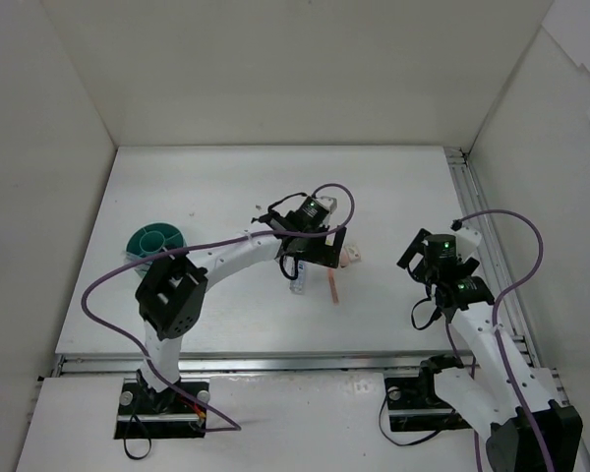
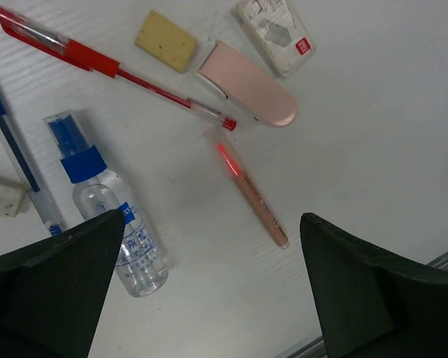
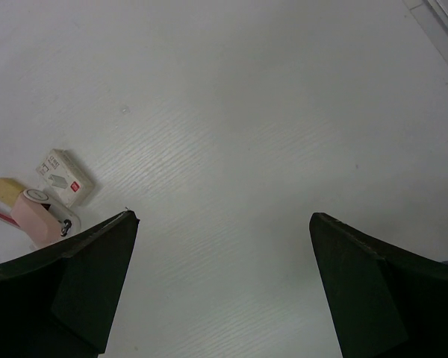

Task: Sort the stationery into containers
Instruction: Pick up the pen from the center of the board.

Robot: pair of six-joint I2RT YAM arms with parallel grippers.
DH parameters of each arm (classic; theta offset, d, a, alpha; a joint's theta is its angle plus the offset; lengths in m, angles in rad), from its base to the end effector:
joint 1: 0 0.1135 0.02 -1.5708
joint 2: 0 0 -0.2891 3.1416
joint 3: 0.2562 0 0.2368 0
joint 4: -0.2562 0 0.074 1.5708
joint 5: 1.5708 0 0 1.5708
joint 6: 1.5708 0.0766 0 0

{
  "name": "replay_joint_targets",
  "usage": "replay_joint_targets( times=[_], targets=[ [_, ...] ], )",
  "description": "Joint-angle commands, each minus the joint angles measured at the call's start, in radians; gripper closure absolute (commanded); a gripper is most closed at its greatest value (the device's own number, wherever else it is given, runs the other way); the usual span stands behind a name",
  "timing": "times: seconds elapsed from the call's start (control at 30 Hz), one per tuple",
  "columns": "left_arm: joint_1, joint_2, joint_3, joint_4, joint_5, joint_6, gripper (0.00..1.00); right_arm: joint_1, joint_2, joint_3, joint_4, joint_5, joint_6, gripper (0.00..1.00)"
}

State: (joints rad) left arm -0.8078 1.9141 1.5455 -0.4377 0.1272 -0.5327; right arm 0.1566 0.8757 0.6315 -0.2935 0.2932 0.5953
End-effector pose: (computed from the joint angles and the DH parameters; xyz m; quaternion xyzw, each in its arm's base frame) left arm 0.3084 -0.3366 0.2509 0.1505 0.9140 -0.2775 0.2551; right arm 0.1992 0.0090 0.2629 0.2576 0.8239 0.0612 0.5011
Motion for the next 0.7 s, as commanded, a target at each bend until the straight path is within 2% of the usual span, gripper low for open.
replay_joint_targets(
  times=[0.0, 0.13, 0.37, 0.5, 0.67],
  targets=[
    [-0.037, -0.035, 0.045, -0.004, -0.026, 0.000, 0.00, -0.005, -0.021, 0.027, -0.012, 0.084, 0.040, 0.02],
    [-0.083, 0.014, 0.077, -0.038, -0.090, -0.016, 0.00, -0.005, -0.021, 0.022, -0.012, 0.058, 0.043, 0.02],
    [-0.083, 0.143, 0.183, -0.102, -0.173, -0.072, 0.00, -0.006, -0.017, 0.013, -0.012, 0.040, 0.040, 0.02],
    [-0.093, 0.201, 0.231, -0.137, -0.245, -0.078, 0.09, -0.006, -0.014, 0.011, -0.012, 0.041, 0.038, 0.02],
    [-0.103, 0.276, 0.321, -0.193, -0.250, -0.069, 0.23, -0.006, 0.000, 0.011, -0.012, 0.046, 0.038, 0.02]
  ],
)
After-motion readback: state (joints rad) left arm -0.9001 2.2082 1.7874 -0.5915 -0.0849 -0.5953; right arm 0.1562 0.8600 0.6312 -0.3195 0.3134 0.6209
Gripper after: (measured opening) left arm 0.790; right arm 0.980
